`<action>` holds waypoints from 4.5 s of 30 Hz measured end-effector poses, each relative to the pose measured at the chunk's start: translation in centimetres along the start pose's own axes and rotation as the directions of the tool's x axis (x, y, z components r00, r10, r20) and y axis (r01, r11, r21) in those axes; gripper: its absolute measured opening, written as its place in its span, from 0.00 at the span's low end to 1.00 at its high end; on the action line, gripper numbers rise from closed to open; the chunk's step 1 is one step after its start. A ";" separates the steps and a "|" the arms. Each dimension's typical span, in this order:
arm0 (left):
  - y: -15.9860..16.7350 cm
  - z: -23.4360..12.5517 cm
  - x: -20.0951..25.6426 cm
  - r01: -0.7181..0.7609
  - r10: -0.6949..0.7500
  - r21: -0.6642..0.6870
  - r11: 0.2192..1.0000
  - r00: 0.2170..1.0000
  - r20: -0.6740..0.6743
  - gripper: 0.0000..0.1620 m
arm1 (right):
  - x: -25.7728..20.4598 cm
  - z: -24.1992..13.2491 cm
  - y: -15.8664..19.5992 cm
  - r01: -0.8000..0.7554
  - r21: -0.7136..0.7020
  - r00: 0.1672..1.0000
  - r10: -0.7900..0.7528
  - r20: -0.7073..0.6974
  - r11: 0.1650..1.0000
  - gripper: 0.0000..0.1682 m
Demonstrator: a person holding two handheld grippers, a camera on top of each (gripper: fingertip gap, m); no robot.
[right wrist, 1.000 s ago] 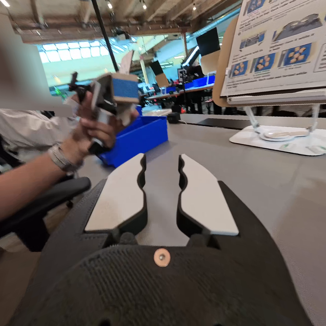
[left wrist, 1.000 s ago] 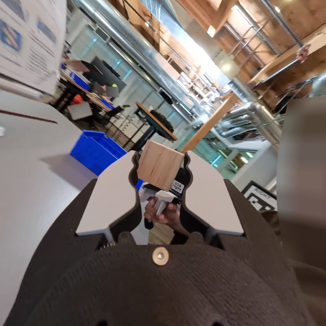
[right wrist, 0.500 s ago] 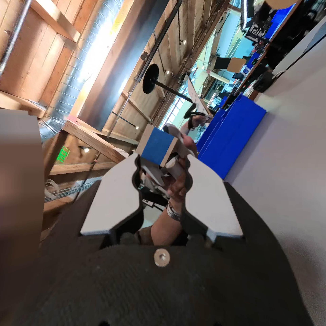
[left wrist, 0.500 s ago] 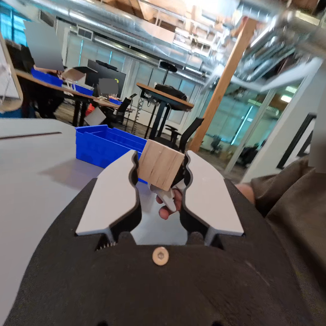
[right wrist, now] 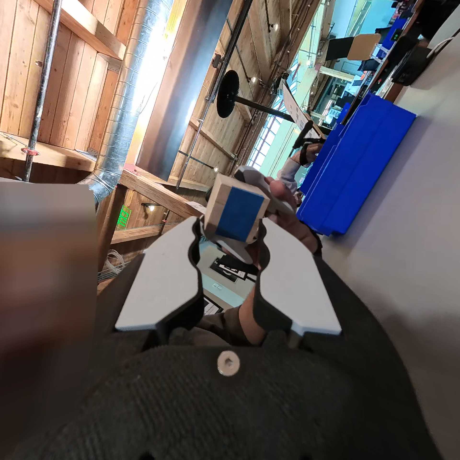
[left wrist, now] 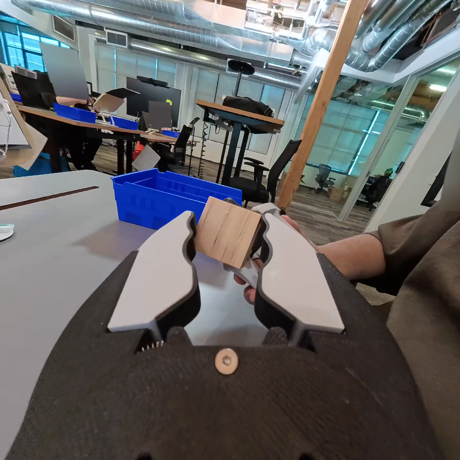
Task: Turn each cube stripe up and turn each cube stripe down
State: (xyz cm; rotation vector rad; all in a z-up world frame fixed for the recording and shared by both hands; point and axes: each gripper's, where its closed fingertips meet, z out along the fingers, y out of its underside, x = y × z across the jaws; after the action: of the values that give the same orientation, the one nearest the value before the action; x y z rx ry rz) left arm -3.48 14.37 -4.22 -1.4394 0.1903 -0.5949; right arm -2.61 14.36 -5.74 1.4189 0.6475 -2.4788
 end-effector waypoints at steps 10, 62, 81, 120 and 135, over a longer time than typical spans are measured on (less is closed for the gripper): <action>-0.2 0.3 0.9 0.025 -0.024 0.034 0.999 0.999 -0.035 0.19 | 0.7 0.2 1.3 -0.093 -0.077 0.995 0.095 0.026 0.993 0.26; -0.3 0.7 0.8 0.084 -0.082 0.060 0.995 0.996 -0.034 0.19 | 0.8 0.4 1.8 -0.091 -0.096 0.995 0.094 0.020 0.991 0.22; -0.6 0.7 0.5 0.134 -0.132 0.086 0.987 0.991 -0.028 0.20 | 0.5 0.2 1.1 0.285 -0.111 0.949 -0.297 -0.104 0.952 0.17; -3.1 0.2 0.3 0.510 -0.487 0.395 0.764 0.857 -0.166 0.19 | -0.9 0.4 0.0 0.615 -0.050 0.752 -0.605 -0.262 0.787 0.29; -2.5 0.5 0.4 0.513 -0.486 0.364 0.778 0.857 -0.170 0.19 | -2.3 0.6 -0.1 0.649 -0.060 0.734 -0.644 -0.216 0.759 0.26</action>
State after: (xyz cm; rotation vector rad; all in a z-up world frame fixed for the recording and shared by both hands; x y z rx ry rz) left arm -3.60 14.54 -1.68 -1.0624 -0.2688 -1.0565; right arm -1.92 14.06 -3.47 1.7231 1.3833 -2.8306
